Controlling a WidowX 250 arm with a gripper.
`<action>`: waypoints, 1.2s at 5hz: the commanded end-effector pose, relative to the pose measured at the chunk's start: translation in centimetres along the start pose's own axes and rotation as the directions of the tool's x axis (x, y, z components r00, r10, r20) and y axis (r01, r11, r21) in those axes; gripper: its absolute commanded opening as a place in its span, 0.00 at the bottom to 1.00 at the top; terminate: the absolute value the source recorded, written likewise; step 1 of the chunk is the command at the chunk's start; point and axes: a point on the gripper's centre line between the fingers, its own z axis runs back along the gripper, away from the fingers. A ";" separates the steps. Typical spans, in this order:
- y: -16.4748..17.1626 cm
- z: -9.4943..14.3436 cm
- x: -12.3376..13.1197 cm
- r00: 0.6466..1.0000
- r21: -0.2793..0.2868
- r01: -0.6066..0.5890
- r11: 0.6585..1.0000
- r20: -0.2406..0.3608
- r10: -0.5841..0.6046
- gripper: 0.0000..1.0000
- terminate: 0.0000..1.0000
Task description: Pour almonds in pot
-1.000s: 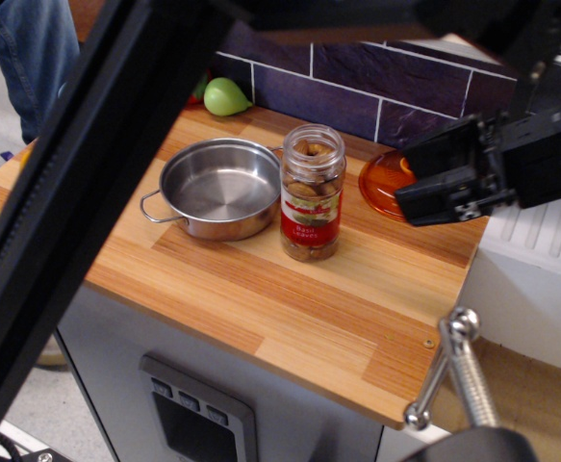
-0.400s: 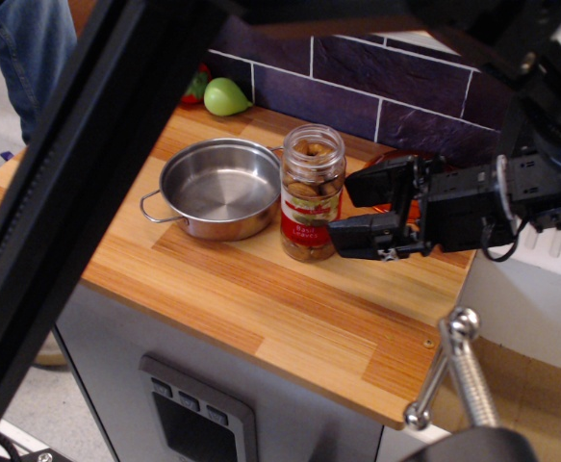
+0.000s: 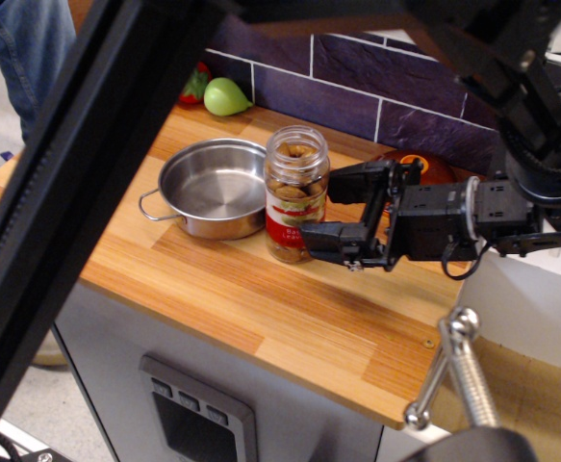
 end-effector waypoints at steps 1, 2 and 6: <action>0.1 -1.2 -2.8 0.995 0.050 -0.103 0.993 0.000 0.103 1.00 0.00; -0.1 -2.0 -3.2 0.997 0.044 -0.067 0.997 -0.037 0.069 1.00 0.00; -0.5 -2.5 -5.2 0.999 0.017 0.002 1.000 0.035 -0.003 0.00 0.00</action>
